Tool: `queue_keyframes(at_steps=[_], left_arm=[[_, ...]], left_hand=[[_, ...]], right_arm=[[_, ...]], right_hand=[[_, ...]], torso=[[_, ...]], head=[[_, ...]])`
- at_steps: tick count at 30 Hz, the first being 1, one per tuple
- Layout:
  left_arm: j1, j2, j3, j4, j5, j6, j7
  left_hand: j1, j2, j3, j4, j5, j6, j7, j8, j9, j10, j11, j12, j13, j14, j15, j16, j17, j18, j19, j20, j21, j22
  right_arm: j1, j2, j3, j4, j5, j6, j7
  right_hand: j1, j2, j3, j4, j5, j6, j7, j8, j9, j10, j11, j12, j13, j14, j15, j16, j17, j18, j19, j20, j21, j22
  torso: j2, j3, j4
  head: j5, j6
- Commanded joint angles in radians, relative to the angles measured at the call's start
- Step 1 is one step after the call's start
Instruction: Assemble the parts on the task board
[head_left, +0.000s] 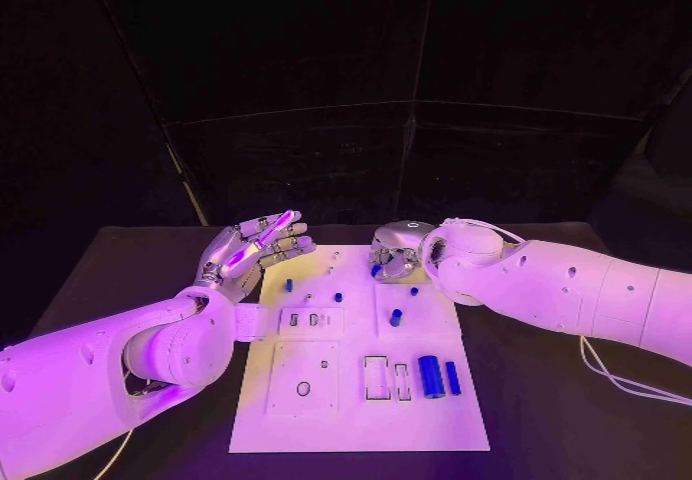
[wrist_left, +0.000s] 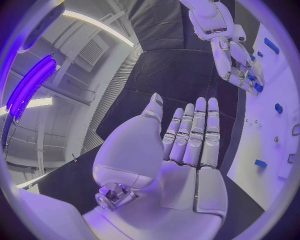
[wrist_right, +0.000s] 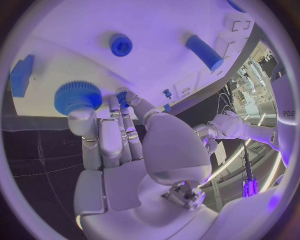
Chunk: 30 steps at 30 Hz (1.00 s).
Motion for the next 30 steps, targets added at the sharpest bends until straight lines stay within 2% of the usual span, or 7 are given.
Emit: queue_keyframes(at_steps=[1, 6, 9, 12, 18, 22, 30], left_arm=[[0.002, -0.001, 0.001, 0.002, -0.001, 0.015, 0.001], [0.002, -0.004, 0.001, 0.001, -0.001, 0.016, 0.0], [0.002, -0.004, 0.001, -0.001, -0.001, 0.014, 0.0], [0.002, -0.004, 0.001, -0.002, -0.001, 0.014, 0.0], [0.002, -0.002, 0.001, -0.005, -0.001, 0.015, -0.001], [0.002, 0.002, 0.001, -0.007, -0.001, 0.016, -0.002], [0.002, 0.009, 0.001, -0.012, -0.001, 0.015, -0.002]], left_hand=[[0.006, 0.003, -0.002, -0.004, 0.004, 0.004, 0.011, -0.005, -0.001, 0.0, 0.007, -0.007, -0.001, 0.004, 0.003, -0.004, -0.001, 0.011, 0.009, 0.001, -0.006, -0.002], [0.006, 0.003, -0.002, -0.004, 0.004, 0.004, 0.011, -0.005, -0.001, 0.0, 0.007, -0.007, -0.001, 0.004, 0.003, -0.004, -0.001, 0.011, 0.009, 0.001, -0.006, -0.002], [0.006, 0.003, -0.003, -0.005, 0.004, 0.004, 0.011, -0.006, -0.002, -0.001, 0.007, -0.008, -0.001, 0.004, 0.003, -0.005, -0.002, 0.011, 0.009, 0.001, -0.007, -0.003], [0.007, 0.003, -0.003, -0.006, 0.004, 0.003, 0.011, -0.007, -0.002, -0.002, 0.008, -0.01, -0.001, 0.005, 0.003, -0.006, -0.002, 0.011, 0.01, 0.001, -0.008, -0.003], [0.007, 0.003, -0.003, -0.006, 0.004, 0.003, 0.011, -0.007, -0.002, -0.002, 0.008, -0.01, -0.001, 0.005, 0.003, -0.006, -0.002, 0.011, 0.01, 0.001, -0.008, -0.003], [0.007, 0.003, -0.003, -0.006, 0.004, 0.003, 0.011, -0.007, -0.002, -0.002, 0.008, -0.01, -0.001, 0.005, 0.003, -0.006, -0.002, 0.011, 0.01, 0.001, -0.008, -0.003], [0.007, 0.003, -0.003, -0.006, 0.004, 0.003, 0.011, -0.007, -0.002, -0.002, 0.008, -0.01, -0.001, 0.005, 0.003, -0.006, -0.002, 0.011, 0.01, 0.001, -0.008, -0.003]], right_arm=[[0.0, -0.007, 0.0, 0.016, -0.002, -0.086, 0.022], [0.0, -0.016, 0.0, 0.041, 0.023, -0.186, 0.045], [0.001, -0.012, 0.001, 0.043, 0.033, -0.216, 0.049], [0.001, 0.008, 0.018, 0.023, 0.039, -0.233, 0.056], [0.001, 0.061, 0.032, -0.046, 0.053, -0.251, 0.082], [0.001, 0.099, 0.034, -0.09, 0.06, -0.254, 0.098], [0.001, 0.174, 0.035, -0.174, 0.068, -0.22, 0.114]], right_hand=[[0.005, 0.007, 0.011, 0.001, -0.005, 0.013, 0.001, 0.006, 0.003, 0.011, -0.002, 0.005, 0.002, 0.028, -0.004, 0.005, -0.001, -0.013, 0.0, -0.006, 0.005, 0.003], [0.007, 0.004, 0.022, 0.001, -0.003, 0.024, -0.003, 0.008, 0.004, 0.021, -0.006, 0.007, 0.004, 0.027, -0.007, 0.007, -0.001, -0.013, -0.001, -0.008, 0.009, 0.007], [0.007, 0.003, 0.023, 0.001, -0.002, 0.025, -0.003, 0.008, 0.004, 0.021, -0.006, 0.007, 0.004, 0.027, -0.007, 0.007, -0.001, -0.014, -0.001, -0.009, 0.009, 0.008], [0.006, 0.001, 0.024, 0.001, -0.001, 0.024, -0.002, 0.007, 0.003, 0.02, -0.006, 0.006, 0.004, 0.027, -0.007, 0.007, -0.001, -0.014, -0.001, -0.009, 0.01, 0.008], [0.005, -0.004, 0.032, 0.002, 0.006, 0.021, -0.001, 0.003, 0.002, 0.017, -0.004, 0.002, 0.003, 0.027, -0.007, 0.01, 0.001, -0.014, -0.002, -0.009, 0.014, 0.012], [0.005, -0.006, 0.034, 0.002, 0.008, 0.021, 0.0, 0.002, 0.001, 0.016, -0.004, 0.0, 0.003, 0.028, -0.006, 0.011, 0.002, -0.014, -0.002, -0.009, 0.015, 0.013], [0.002, -0.012, 0.039, 0.003, 0.008, 0.018, 0.001, -0.002, 0.0, 0.012, -0.002, -0.003, 0.002, 0.028, -0.005, 0.012, 0.002, -0.015, -0.002, -0.008, 0.017, 0.016]], torso=[[0.002, 0.0001, 0.0013], [0.003, -0.0016, 0.0013], [0.004, -0.0019, 0.0031], [0.005, -0.0016, 0.0037], [0.006, -0.0033, 0.006], [0.007, -0.0034, 0.0086], [0.008, -0.004, 0.0053]], head=[[0.002, 0.002], [0.004, 0.006], [0.004, 0.006], [0.006, 0.01], [0.01, 0.009], [0.01, 0.011], [0.016, 0.01]])
